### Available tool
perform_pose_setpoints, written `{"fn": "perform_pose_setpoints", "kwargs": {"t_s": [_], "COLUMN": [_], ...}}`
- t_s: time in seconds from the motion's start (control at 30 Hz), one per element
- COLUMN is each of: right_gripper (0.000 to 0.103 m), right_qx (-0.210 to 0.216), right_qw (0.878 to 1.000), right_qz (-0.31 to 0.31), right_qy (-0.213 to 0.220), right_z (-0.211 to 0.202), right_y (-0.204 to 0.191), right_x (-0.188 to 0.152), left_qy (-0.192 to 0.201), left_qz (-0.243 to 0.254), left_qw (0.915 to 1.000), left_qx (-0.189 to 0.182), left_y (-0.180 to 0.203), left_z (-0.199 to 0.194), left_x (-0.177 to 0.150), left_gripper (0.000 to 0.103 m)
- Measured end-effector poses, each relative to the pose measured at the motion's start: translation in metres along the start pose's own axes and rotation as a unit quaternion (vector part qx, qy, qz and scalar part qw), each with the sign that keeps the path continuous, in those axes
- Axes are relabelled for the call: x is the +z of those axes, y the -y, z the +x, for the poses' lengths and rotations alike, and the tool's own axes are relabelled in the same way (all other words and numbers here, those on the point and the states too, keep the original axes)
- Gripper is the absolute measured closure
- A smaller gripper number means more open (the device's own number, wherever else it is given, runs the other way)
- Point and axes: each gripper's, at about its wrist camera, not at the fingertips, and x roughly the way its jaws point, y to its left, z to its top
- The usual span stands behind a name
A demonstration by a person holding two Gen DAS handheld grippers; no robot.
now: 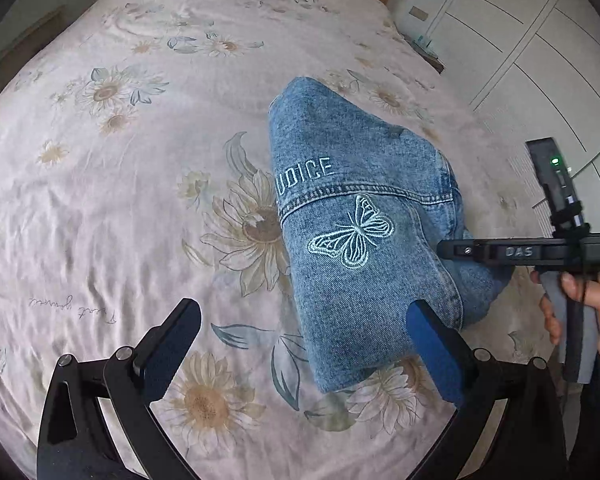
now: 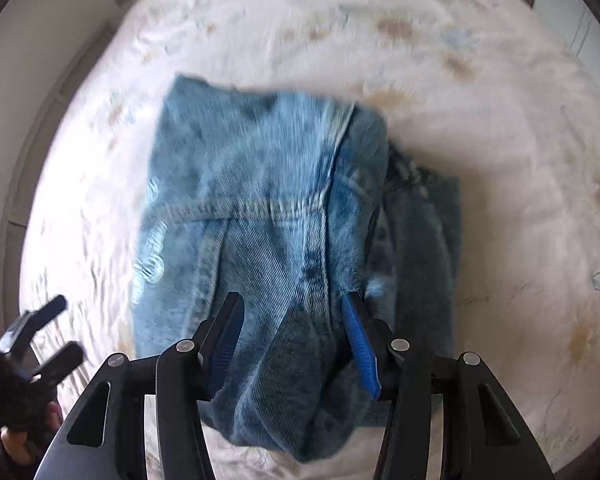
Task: Fold large clothes
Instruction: 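Grasp the opposite jacket edge with the right tool and fold it over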
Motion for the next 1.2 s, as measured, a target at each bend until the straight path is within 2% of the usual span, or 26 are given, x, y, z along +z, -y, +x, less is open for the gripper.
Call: {"fn": "perform_pose_setpoints", "kwargs": {"t_s": [0.07, 0.13, 0.27, 0.37, 0.57, 0.7, 0.73, 0.77, 0.8, 0.83, 0.87, 1.0, 1.13, 1.2], "right_gripper": [0.044, 0.038, 0.037, 0.037, 0.027, 0.024, 0.032, 0.058, 0.061, 0.071, 0.076, 0.083, 0.085, 0.085], "right_qx": [-0.013, -0.005, 0.033, 0.042, 0.007, -0.002, 0.003, 0.029, 0.036, 0.036, 0.043, 0.076, 0.048, 0.04], "right_qw": [1.0, 0.999, 0.998, 0.998, 0.999, 0.999, 0.999, 0.999, 0.998, 0.998, 0.998, 0.993, 0.992, 0.992], "right_qz": [-0.001, 0.008, 0.028, 0.021, 0.018, 0.037, 0.033, 0.033, 0.045, 0.047, 0.048, 0.073, 0.073, 0.072], "right_qy": [-0.022, -0.038, -0.039, -0.04, -0.037, -0.035, -0.03, -0.024, -0.016, -0.007, 0.002, 0.052, 0.095, 0.098], "right_z": [0.015, 0.025, 0.021, 0.013, 0.016, 0.033, 0.033, 0.032, 0.029, 0.025, 0.021, -0.011, -0.045, -0.051], "right_y": [0.003, 0.011, 0.027, 0.031, 0.021, 0.013, 0.011, 0.009, 0.01, 0.011, 0.013, 0.035, 0.053, 0.055], "right_x": [-0.005, -0.01, -0.017, -0.023, -0.035, -0.036, -0.036, -0.038, -0.039, -0.042, -0.043, -0.054, -0.063, -0.073], "left_qy": [0.002, 0.0, -0.011, -0.019, -0.022, -0.028, -0.028, -0.027, -0.027, -0.028, -0.027, -0.029, -0.029, -0.032], "left_qz": [0.002, 0.005, 0.003, -0.004, -0.02, -0.009, -0.006, -0.004, -0.004, -0.005, -0.006, -0.006, -0.002, -0.005], "left_qw": [1.0, 1.0, 0.9999, 0.9998, 0.9994, 0.9995, 0.9995, 0.9995, 0.9996, 0.9996, 0.9996, 0.9995, 0.9995, 0.9994], "left_qx": [-0.003, -0.003, -0.003, -0.004, -0.014, -0.015, -0.013, -0.011, -0.01, -0.01, -0.01, -0.013, -0.009, -0.011], "left_y": [0.0, -0.001, -0.005, -0.008, -0.009, -0.004, -0.004, -0.003, -0.004, -0.004, -0.005, -0.005, -0.006, -0.006], "left_z": [-0.001, 0.002, 0.012, 0.02, 0.024, 0.024, 0.024, 0.024, 0.024, 0.024, 0.024, 0.023, 0.025, 0.028], "left_x": [-0.003, -0.006, -0.013, -0.017, -0.02, -0.023, -0.024, -0.024, -0.024, -0.024, -0.024, -0.025, -0.026, -0.027], "left_gripper": [0.002, 0.002, 0.002, 0.002, 0.002, 0.002, 0.002, 0.002, 0.002, 0.002, 0.002, 0.002, 0.002, 0.002]}}
